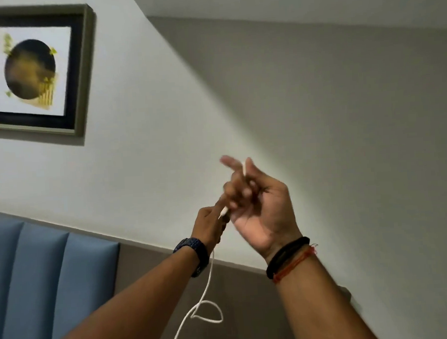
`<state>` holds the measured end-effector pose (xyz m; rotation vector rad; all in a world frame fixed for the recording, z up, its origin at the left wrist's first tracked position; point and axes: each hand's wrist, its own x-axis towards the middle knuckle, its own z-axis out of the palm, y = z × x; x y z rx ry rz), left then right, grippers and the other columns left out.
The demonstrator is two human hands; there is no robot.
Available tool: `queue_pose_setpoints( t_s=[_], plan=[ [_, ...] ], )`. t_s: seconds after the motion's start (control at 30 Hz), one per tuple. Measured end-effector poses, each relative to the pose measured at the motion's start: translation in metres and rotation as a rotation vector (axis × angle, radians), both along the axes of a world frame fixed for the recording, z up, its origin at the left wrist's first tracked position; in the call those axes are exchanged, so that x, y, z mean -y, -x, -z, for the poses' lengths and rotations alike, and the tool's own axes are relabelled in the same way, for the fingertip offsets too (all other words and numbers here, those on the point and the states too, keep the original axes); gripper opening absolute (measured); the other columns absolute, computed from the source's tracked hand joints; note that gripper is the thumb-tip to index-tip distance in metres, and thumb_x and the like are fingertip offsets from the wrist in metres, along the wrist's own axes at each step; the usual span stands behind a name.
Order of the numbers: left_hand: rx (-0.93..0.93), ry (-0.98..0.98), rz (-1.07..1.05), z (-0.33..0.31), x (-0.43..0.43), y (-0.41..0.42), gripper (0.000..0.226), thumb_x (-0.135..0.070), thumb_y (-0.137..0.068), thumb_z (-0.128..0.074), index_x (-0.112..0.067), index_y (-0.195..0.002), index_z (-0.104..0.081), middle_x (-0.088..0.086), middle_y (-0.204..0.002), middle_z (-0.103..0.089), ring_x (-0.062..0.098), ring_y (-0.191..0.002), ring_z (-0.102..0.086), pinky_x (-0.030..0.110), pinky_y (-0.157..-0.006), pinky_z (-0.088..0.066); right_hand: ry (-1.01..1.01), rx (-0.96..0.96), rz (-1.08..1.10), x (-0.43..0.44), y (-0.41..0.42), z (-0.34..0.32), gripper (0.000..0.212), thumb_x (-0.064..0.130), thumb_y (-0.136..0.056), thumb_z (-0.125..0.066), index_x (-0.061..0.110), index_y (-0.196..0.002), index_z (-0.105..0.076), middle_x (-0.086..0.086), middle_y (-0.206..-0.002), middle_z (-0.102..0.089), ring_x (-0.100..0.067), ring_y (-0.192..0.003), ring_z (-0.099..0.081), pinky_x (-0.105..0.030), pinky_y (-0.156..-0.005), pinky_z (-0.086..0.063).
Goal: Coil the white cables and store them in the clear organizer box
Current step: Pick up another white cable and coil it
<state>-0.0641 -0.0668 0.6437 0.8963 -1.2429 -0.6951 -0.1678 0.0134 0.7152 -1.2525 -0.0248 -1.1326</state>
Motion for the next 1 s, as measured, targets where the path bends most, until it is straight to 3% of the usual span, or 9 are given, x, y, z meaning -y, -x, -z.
queue_pose_setpoints(
  t_s=[0.07,0.2,0.27,0.4,0.63,0.77,0.83,0.9,1.0],
  plan=[
    [0.1,-0.03,-0.084,-0.001,-0.007,-0.003,0.055,-0.049,-0.091,-0.046,-0.022,-0.044,-0.042,-0.012,-0.035,-0.035,0.007,-0.031,-0.026,0.018,-0.038,-0.023,0.024,0.235,0.256,0.002,0.006,-0.016,0.011,0.017,-0.085,-0.059,0.008,-0.088,-0.053,0.004,-0.054,-0.047,-0.009,-0.046,-0.036,-0.021,-0.048,-0.033],
    [0.276,0.029,-0.118,-0.006,-0.021,-0.002,0.064,-0.057,-0.087,-0.048,-0.021,-0.036,-0.03,-0.012,-0.032,-0.036,0.007,-0.036,-0.022,0.02,-0.043,-0.021,-0.054,0.342,0.958,0.012,0.032,-0.039,0.024,0.015,-0.084,-0.063,0.012,-0.085,-0.039,0.003,-0.065,-0.051,-0.015,-0.063,-0.047,-0.029,-0.066,-0.041],
    [0.358,0.079,-0.116,-0.009,-0.029,0.002,0.063,-0.056,-0.087,-0.049,-0.02,-0.041,-0.024,-0.01,-0.032,-0.032,0.009,-0.043,-0.026,0.021,-0.045,-0.021,-0.169,0.392,1.065,0.014,0.046,-0.041,0.026,0.011,-0.081,-0.064,0.013,-0.077,-0.038,0.001,-0.062,-0.045,-0.018,-0.063,-0.044,-0.029,-0.066,-0.038],
    [0.509,0.108,-0.162,-0.011,-0.034,0.007,0.064,-0.056,-0.087,-0.049,-0.02,-0.04,-0.025,-0.01,-0.03,-0.03,0.008,-0.035,-0.022,0.019,-0.041,-0.02,-0.35,0.709,0.666,-0.005,0.067,-0.054,0.028,0.01,-0.092,-0.04,0.016,-0.065,-0.044,0.008,-0.039,-0.045,-0.009,-0.036,-0.033,-0.02,-0.044,-0.028],
    [0.471,0.128,-0.098,-0.013,-0.036,0.03,0.066,-0.054,-0.089,-0.046,-0.023,-0.033,-0.032,-0.01,-0.031,-0.033,0.007,-0.039,-0.022,0.023,-0.049,-0.025,0.049,0.848,0.106,-0.058,0.048,-0.091,0.021,0.017,-0.095,-0.039,0.011,-0.077,-0.048,0.004,-0.034,-0.034,-0.013,-0.035,-0.03,-0.024,-0.045,-0.029],
    [0.387,0.157,-0.211,-0.031,-0.037,0.018,0.063,-0.053,-0.088,-0.049,-0.023,-0.032,-0.045,-0.011,-0.039,-0.043,0.005,-0.033,-0.027,0.022,-0.044,-0.027,0.016,0.546,0.519,-0.038,0.055,-0.089,0.012,0.023,-0.094,-0.048,0.015,-0.085,-0.048,0.003,-0.049,-0.052,-0.011,-0.043,-0.039,-0.023,-0.049,-0.035],
    [0.379,0.16,-0.267,-0.037,-0.036,0.004,0.063,-0.053,-0.087,-0.051,-0.023,-0.032,-0.044,-0.011,-0.038,-0.042,0.005,-0.033,-0.028,0.016,-0.038,-0.026,-0.029,0.22,1.031,-0.015,0.06,-0.073,0.03,0.028,-0.092,-0.05,0.015,-0.118,-0.042,-0.003,-0.076,-0.064,-0.011,-0.067,-0.055,-0.025,-0.074,-0.046],
    [0.435,0.151,-0.291,-0.039,-0.035,-0.006,0.066,-0.054,-0.086,-0.051,-0.02,-0.033,-0.033,-0.01,-0.033,-0.035,0.009,-0.037,-0.027,0.018,-0.038,-0.023,0.05,-0.11,1.408,0.01,0.063,-0.047,0.069,0.028,-0.093,-0.05,-0.001,-0.144,-0.014,-0.012,-0.114,-0.058,-0.006,-0.107,-0.053,-0.02,-0.101,-0.033],
    [0.582,0.164,-0.341,-0.044,-0.031,-0.01,0.066,-0.056,-0.085,-0.051,-0.019,-0.039,-0.022,-0.007,-0.037,-0.021,0.013,-0.041,-0.02,0.025,-0.047,-0.019,0.219,-0.886,1.517,0.028,0.063,-0.008,0.063,0.048,-0.094,-0.037,-0.005,-0.127,-0.042,-0.025,-0.127,-0.055,-0.035,-0.115,-0.054,-0.038,-0.097,-0.04]
  ],
)
